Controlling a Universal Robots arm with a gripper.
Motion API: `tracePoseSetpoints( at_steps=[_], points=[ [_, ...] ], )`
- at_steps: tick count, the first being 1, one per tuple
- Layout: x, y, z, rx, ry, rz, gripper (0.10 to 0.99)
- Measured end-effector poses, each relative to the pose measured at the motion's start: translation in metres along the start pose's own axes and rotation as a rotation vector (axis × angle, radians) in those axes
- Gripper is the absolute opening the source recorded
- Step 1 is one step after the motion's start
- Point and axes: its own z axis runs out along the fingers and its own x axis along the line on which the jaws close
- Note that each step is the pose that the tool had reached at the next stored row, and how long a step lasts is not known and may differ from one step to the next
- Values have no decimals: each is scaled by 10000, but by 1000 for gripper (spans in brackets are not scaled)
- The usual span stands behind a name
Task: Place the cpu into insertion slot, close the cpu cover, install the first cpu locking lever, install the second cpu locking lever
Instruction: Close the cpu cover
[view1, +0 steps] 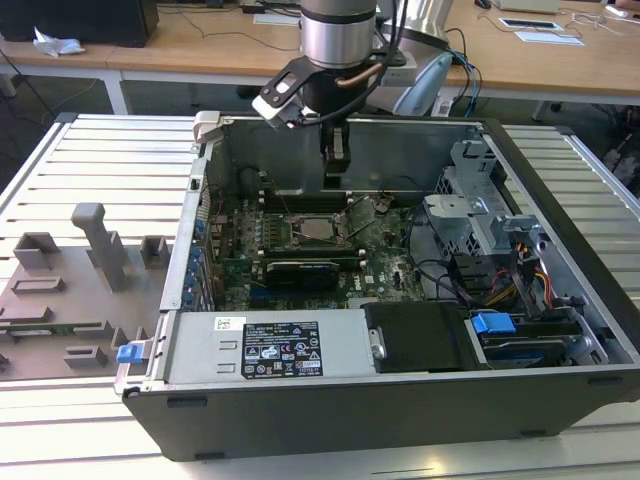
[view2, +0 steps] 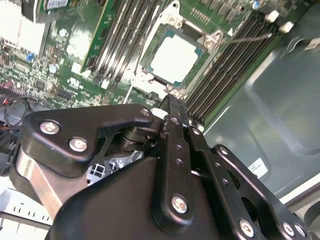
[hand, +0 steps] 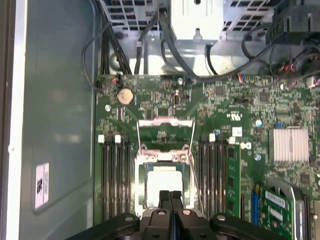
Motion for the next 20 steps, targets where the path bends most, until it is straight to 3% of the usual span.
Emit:
tracePoseSetpoints(
  at_steps=[2, 5, 11, 16, 20],
  points=[
    [0, 62, 4, 1, 1, -2, 106],
    [0, 243, 15, 20, 0, -1, 106],
    [0, 407, 26, 31, 0, 0, 106],
    [1, 655, 43, 58, 1, -1, 106],
    [1, 771, 50, 74, 0, -1, 106]
  ],
)
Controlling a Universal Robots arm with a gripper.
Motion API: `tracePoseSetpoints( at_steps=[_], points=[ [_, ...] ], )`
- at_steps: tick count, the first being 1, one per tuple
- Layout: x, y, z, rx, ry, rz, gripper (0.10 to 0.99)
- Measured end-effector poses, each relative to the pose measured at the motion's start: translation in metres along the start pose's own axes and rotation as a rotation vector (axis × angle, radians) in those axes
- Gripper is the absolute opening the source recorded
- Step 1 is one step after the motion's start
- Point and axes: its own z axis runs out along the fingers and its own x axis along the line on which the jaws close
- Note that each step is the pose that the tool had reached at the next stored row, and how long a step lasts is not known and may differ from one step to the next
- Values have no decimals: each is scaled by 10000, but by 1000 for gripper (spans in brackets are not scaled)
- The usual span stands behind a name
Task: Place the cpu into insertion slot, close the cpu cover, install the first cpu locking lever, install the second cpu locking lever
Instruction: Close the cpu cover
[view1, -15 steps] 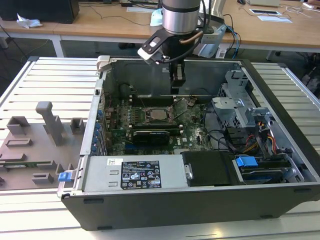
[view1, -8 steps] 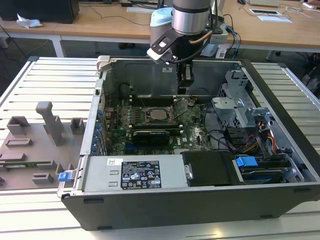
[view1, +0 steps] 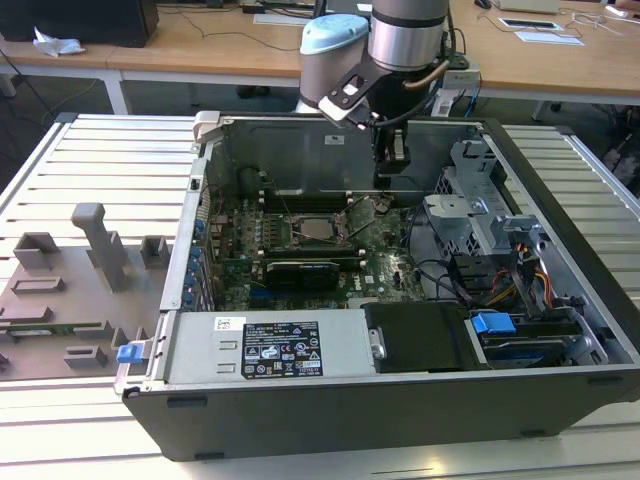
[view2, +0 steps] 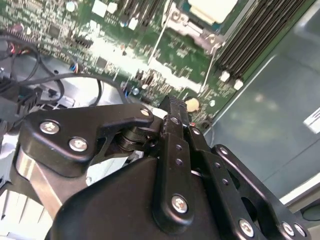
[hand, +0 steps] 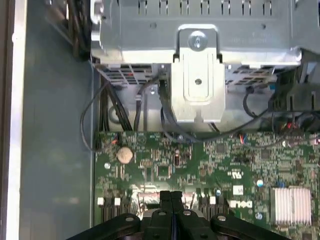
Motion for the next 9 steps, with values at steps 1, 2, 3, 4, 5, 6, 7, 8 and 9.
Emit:
tracePoseSetpoints(
  at_steps=[1, 2, 3, 4, 5, 6, 7, 8, 9],
  points=[
    [0, 54, 3, 6, 0, 1, 106],
    [0, 115, 7, 15, 0, 2, 106],
    [0, 165, 9, 23, 0, 1, 106],
    [0, 202, 12, 30, 0, 1, 106],
    [0, 245, 14, 41, 0, 0, 106],
    [0, 264, 15, 46, 1, 0, 106],
    [1, 277, 16, 50, 1, 1, 106],
    [1, 312, 18, 60, 1, 2, 106],
    [3, 338, 21, 67, 2, 1, 106]
  ],
)
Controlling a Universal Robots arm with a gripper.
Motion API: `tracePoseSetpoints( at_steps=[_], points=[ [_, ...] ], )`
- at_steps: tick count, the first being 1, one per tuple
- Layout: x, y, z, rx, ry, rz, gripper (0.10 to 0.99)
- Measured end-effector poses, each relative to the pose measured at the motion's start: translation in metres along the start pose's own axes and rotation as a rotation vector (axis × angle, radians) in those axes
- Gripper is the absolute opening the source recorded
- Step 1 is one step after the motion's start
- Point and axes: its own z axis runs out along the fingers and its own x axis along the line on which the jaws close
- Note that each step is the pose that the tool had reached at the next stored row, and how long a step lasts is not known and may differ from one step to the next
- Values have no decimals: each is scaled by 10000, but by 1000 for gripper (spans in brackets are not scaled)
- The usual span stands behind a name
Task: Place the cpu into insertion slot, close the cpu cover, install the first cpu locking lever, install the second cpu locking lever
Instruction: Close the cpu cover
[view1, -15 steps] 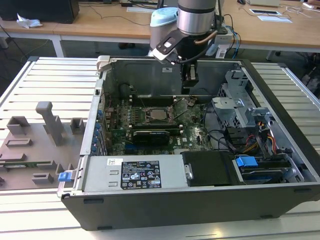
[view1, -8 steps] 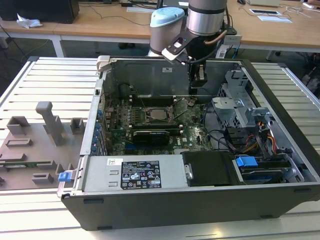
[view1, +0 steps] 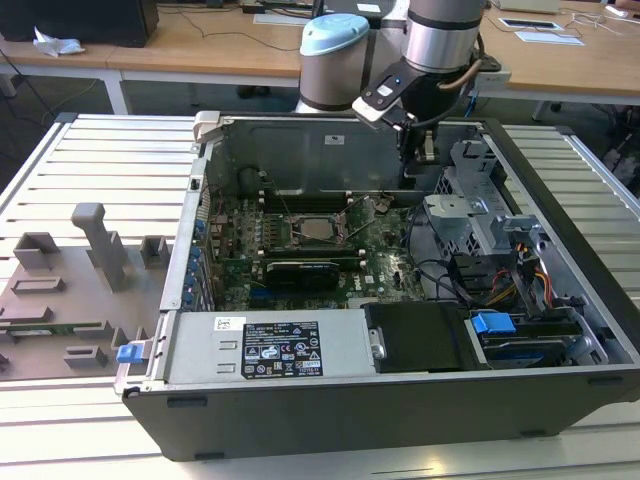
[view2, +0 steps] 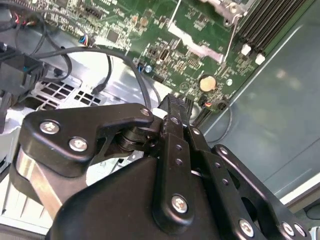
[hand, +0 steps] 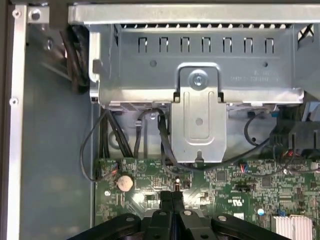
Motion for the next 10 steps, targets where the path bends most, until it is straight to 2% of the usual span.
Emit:
tracePoseSetpoints(
  at_steps=[3, 7, 9, 10],
  points=[
    [8, 59, 18, 31, -3, 1, 106],
    [10, 57, 97, 46, -5, 1, 106],
    [10, 58, 106, 78, 10, -1, 106],
    [10, 68, 112, 428, 14, 4, 106]
  ],
)
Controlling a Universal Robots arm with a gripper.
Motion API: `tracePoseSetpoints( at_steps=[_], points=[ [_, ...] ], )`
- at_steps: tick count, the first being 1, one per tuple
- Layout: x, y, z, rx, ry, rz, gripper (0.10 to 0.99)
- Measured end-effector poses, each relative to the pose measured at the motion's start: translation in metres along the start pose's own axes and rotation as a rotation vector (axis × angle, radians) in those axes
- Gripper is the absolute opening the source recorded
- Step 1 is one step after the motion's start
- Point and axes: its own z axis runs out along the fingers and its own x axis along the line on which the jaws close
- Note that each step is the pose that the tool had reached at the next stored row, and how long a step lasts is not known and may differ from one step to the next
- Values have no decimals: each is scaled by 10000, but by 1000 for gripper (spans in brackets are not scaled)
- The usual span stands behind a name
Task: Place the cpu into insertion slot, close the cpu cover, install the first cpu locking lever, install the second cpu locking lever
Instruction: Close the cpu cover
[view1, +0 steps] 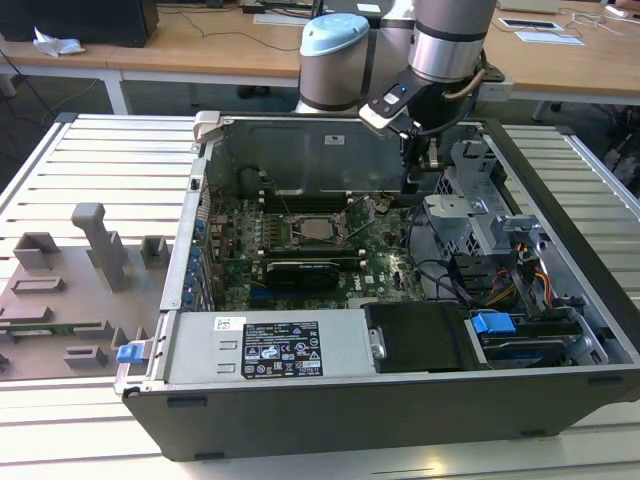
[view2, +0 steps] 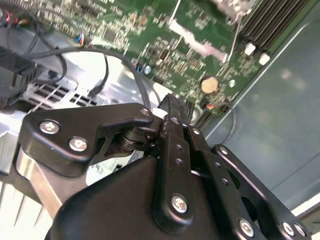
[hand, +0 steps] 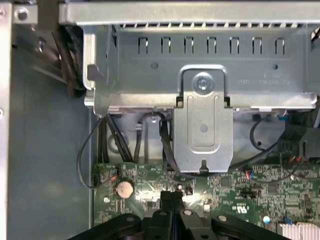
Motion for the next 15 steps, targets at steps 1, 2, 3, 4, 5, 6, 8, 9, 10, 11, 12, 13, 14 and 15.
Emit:
tracePoseSetpoints(
  at_steps=[1, 2, 3, 4, 5, 6, 8, 9, 10, 11, 12, 13, 14, 15],
  points=[
    [0, 8, 2, 274, 1, 4, 106],
    [0, 19, 5, 580, 1, 5, 106],
    [0, 24, 6, 731, 2, 5, 106],
    [0, 27, 7, 852, 1, 8, 106],
    [0, 27, 8, 863, -1, 9, 106],
    [0, 27, 14, 863, 3, 9, 106],
    [-1, 26, 53, 865, 1, 8, 106],
    [-1, 26, 83, 865, 1, 8, 106],
    [-1, 25, 99, 866, 0, 9, 106],
    [-1, 24, 114, 865, 1, 8, 106],
    [-1, 24, 126, 866, 1, 8, 106],
    [-1, 24, 132, 865, 1, 9, 106],
    [-2, 22, 154, 865, 1, 9, 106],
    [-1, 20, 183, 865, 1, 8, 106]
  ],
)
